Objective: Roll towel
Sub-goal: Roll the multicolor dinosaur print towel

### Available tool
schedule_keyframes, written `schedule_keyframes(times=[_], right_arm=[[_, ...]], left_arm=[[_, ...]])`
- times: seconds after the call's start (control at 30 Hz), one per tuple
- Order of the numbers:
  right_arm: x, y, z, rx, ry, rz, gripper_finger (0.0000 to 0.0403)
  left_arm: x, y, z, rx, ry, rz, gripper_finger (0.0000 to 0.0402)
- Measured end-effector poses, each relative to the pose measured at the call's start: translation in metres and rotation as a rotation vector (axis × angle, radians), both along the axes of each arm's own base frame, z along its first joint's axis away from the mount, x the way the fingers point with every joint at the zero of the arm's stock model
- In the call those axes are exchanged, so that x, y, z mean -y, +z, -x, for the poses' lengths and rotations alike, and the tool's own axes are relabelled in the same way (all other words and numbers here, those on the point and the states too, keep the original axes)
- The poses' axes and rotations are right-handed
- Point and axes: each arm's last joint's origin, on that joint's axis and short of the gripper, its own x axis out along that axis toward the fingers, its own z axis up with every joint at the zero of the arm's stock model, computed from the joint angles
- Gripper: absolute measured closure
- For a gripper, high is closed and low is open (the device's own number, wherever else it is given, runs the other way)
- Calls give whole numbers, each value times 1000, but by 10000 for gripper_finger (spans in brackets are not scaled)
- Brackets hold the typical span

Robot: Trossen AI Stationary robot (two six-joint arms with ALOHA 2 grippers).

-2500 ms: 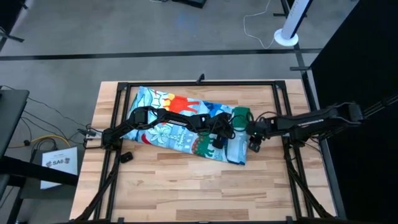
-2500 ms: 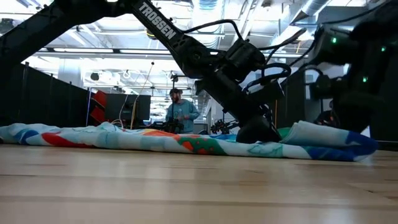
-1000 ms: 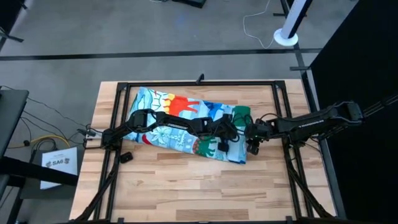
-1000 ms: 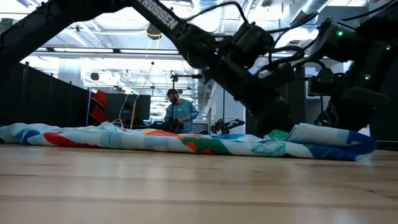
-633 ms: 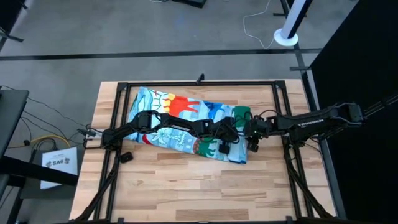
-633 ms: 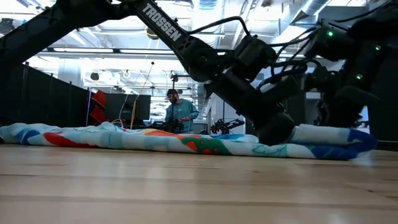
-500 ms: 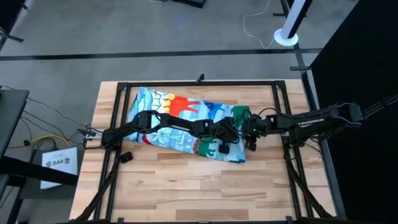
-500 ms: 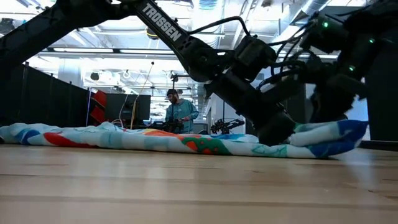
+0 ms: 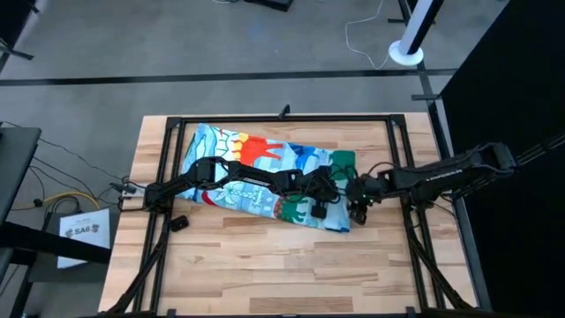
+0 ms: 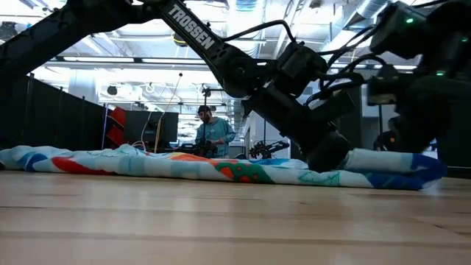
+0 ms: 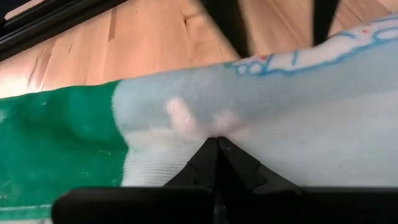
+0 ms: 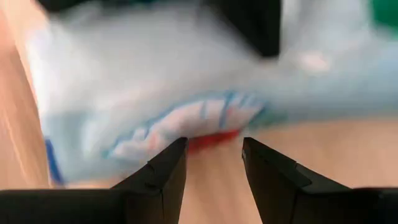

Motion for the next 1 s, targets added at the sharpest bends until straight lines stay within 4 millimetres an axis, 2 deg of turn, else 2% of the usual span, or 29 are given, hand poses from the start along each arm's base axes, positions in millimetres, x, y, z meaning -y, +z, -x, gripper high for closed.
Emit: schedule_keyframes(times=[0.2,0.33,0.5,0.7,0.8,0.9,1.0], right_arm=[[-19,-3,10,-78,51,-16,257],[-23,-3,11,-84,77,-9,257],[-28,-4,13,-87,77,3,257],[-35,-2,11,-25,91,39,257],[-36,-9,13,-4,84,37,257],[-37,-23,21,5,79,29,257],[-40,-25,23,11,67,13,257]], left_arm=[[0,0,-1,10,0,-2,402],[0,5,0,14,13,-15,402],[3,28,5,-40,31,-33,402],[4,81,15,-55,72,-11,402],[6,97,23,-85,106,46,402],[13,101,24,-92,97,129,402],[33,93,26,-125,45,180,402]])
